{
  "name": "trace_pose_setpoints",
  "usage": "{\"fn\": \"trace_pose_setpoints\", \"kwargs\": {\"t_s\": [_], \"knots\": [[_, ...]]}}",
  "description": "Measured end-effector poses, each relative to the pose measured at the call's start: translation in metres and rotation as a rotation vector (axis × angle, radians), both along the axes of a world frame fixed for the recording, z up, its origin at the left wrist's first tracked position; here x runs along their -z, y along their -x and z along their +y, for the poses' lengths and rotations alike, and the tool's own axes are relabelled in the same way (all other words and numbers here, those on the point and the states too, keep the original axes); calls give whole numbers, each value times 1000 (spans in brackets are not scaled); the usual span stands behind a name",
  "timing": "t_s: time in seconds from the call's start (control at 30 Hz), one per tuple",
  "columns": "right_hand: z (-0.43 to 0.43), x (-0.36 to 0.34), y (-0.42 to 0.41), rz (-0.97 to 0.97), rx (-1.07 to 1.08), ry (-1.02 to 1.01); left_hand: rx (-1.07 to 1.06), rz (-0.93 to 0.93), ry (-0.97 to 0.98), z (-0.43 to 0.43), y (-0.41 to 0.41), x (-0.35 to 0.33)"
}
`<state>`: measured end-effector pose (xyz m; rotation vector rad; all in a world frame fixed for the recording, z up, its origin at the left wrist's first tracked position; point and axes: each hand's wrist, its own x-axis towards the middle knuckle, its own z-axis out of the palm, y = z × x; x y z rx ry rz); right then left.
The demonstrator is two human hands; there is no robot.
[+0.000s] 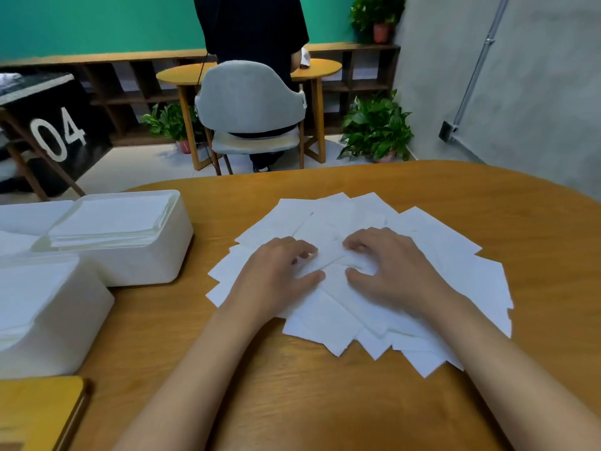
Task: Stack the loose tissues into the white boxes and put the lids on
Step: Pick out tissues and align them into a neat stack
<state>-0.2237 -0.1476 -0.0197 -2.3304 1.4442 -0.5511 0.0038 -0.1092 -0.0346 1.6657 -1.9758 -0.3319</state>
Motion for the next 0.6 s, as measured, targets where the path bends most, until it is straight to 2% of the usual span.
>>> {"fn": "trace_pose_setpoints", "kwargs": {"t_s": [0.2,0.23,0.3,0.43,0.6], "knots": [[-4,21,-7,-29,-26,219,-5,-55,210,5,-8,11],[-4,21,-7,-60,-43,262,-5,-37,257,5,-8,10],[-3,20,-10,-187,-93,304,14,120,306,7,-5,4],[7,13,-14,-596,-125,142,35,490,213,14,-3,-10],[16,-2,-13,-915,-105,-161,-43,726,154,8,-6,-6]]}}
